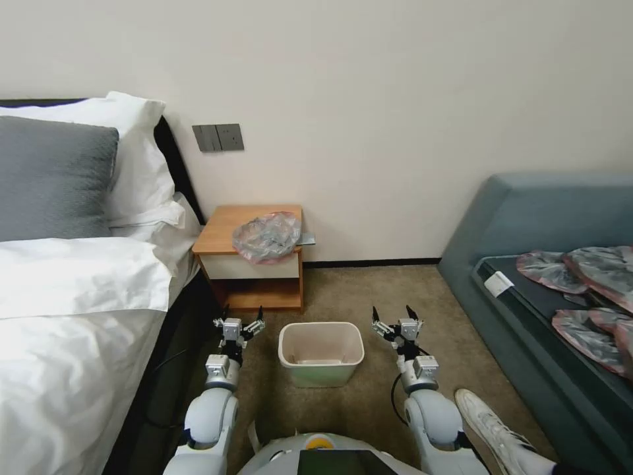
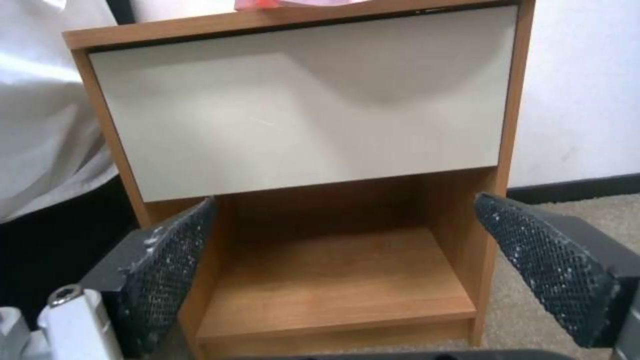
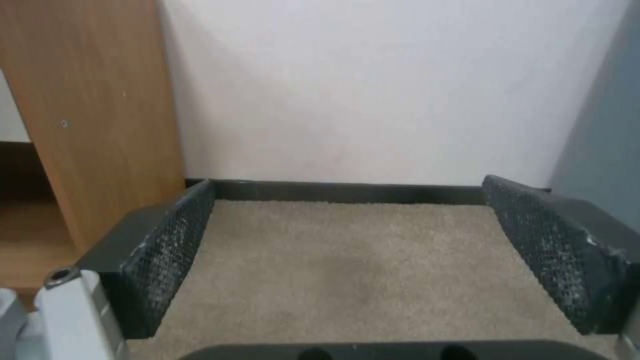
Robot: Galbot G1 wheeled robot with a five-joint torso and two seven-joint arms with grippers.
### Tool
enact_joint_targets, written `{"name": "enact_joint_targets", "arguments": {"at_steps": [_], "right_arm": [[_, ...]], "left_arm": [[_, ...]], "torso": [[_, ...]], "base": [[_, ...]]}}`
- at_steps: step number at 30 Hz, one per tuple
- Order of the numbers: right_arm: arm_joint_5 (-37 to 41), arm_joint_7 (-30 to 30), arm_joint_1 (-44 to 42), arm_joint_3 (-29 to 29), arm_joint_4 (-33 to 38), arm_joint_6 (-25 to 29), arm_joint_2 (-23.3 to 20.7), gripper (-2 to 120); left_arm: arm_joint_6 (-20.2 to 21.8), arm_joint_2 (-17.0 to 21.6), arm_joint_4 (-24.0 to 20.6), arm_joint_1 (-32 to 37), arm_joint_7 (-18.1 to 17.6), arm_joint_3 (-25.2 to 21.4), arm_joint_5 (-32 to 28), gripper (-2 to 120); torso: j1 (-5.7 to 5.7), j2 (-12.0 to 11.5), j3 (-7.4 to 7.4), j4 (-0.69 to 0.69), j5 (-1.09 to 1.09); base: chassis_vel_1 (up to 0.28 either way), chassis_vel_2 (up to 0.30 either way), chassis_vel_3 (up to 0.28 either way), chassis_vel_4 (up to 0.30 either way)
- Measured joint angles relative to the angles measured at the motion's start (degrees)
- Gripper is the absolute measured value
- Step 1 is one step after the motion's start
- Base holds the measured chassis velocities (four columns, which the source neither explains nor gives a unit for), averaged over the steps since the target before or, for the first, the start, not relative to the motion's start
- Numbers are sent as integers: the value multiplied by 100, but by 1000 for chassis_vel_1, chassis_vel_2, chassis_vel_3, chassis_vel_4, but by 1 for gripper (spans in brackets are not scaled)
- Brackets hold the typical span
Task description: Pick up the garbage bag from the table and place it over the trash can.
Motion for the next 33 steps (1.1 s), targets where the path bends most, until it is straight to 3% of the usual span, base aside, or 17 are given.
{"name": "enact_joint_targets", "arguments": {"at_steps": [33], "right_arm": [[0, 0, 0, 0, 0, 0, 0, 100]], "left_arm": [[0, 0, 0, 0, 0, 0, 0, 99]], "torso": [[0, 0, 0, 0, 0]], "base": [[0, 0, 0, 0]]}}
